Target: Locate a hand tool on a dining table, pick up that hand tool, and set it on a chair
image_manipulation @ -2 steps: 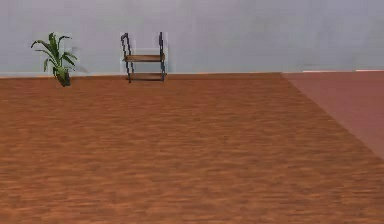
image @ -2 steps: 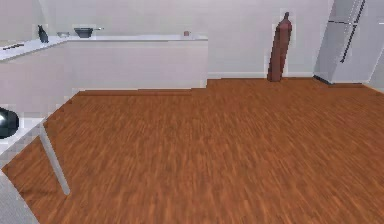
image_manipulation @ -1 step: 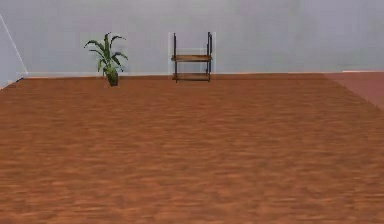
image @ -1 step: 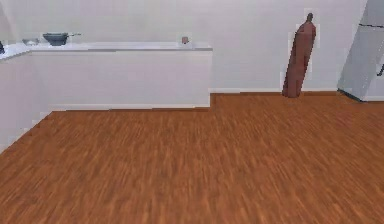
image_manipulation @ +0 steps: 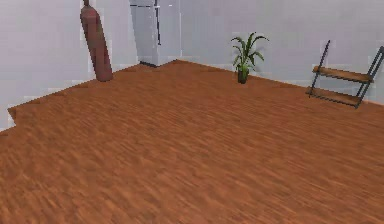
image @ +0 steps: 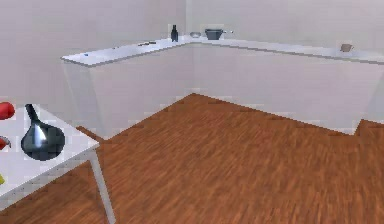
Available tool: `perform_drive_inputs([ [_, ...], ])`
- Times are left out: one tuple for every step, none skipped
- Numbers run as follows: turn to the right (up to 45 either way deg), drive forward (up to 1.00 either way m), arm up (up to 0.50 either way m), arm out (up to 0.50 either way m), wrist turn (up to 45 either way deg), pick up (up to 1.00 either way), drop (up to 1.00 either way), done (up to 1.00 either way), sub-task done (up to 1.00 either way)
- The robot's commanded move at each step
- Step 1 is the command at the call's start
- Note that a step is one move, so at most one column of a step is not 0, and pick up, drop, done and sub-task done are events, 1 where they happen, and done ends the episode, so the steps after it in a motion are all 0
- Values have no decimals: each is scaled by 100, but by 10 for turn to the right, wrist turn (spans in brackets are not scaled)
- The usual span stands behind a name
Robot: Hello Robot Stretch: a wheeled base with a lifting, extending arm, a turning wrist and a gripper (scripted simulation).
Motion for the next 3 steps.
perform_drive_inputs([
  [0,20,0,0,0,0,0,0,0],
  [-450,0,0,0,0,0,0,0,0],
  [-450,0,0,0,0,0,0,0,0],
])
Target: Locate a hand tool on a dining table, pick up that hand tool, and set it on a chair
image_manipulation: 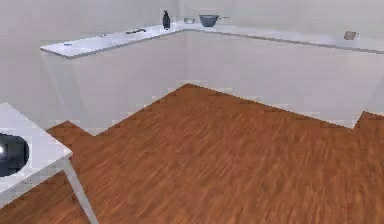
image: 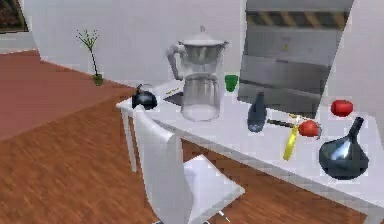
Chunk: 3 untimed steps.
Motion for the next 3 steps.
perform_drive_inputs([
  [-450,0,0,0,0,0,0,0,0],
  [-210,0,0,0,0,0,0,0,0],
  [450,0,0,0,0,0,0,0,0],
])
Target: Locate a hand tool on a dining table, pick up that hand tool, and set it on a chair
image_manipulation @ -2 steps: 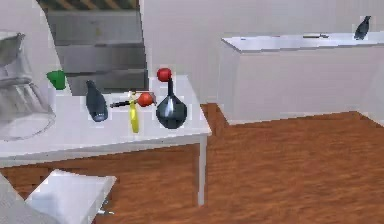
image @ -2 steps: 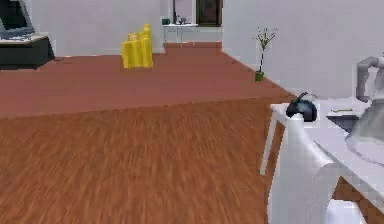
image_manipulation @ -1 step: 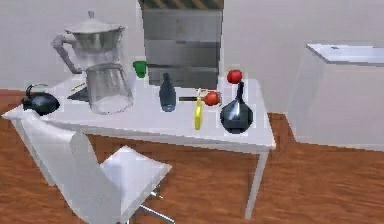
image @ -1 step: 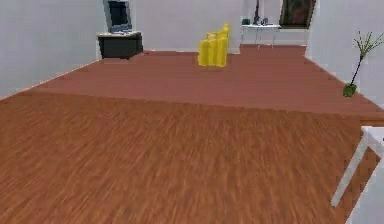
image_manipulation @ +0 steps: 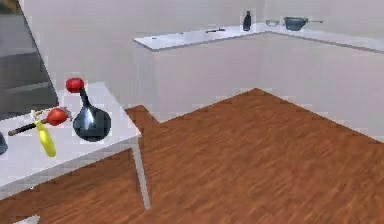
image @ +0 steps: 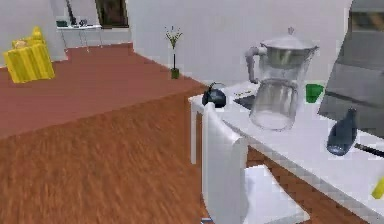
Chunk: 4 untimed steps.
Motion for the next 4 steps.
perform_drive_inputs([
  [450,0,0,0,0,0,0,0,0],
  [270,0,0,0,0,0,0,0,0],
  [0,65,0,0,0,0,0,0,0],
  [-450,0,0,0,0,0,0,0,0],
])
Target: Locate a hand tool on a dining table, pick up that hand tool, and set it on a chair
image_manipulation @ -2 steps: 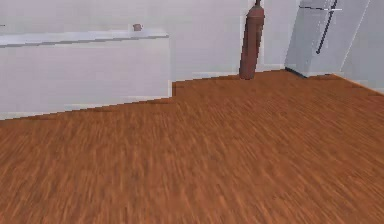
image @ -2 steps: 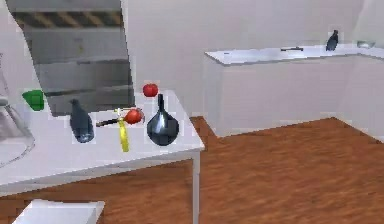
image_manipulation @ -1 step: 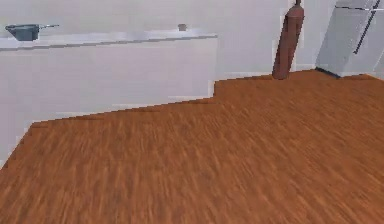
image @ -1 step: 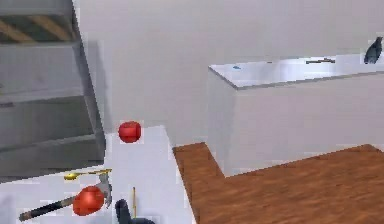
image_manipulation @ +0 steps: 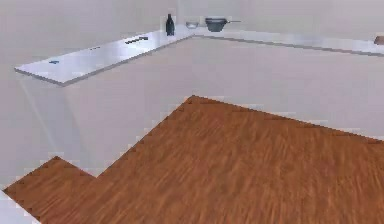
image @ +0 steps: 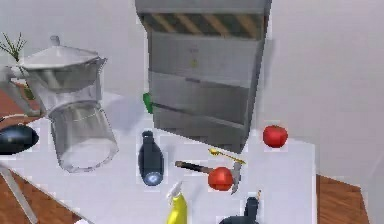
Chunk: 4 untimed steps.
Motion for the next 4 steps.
perform_drive_inputs([
  [-450,0,0,0,0,0,0,0,0],
  [-450,0,0,0,0,0,0,0,0],
  [0,0,50,0,0,0,0,0,0],
  [0,0,34,0,0,0,0,0,0],
])
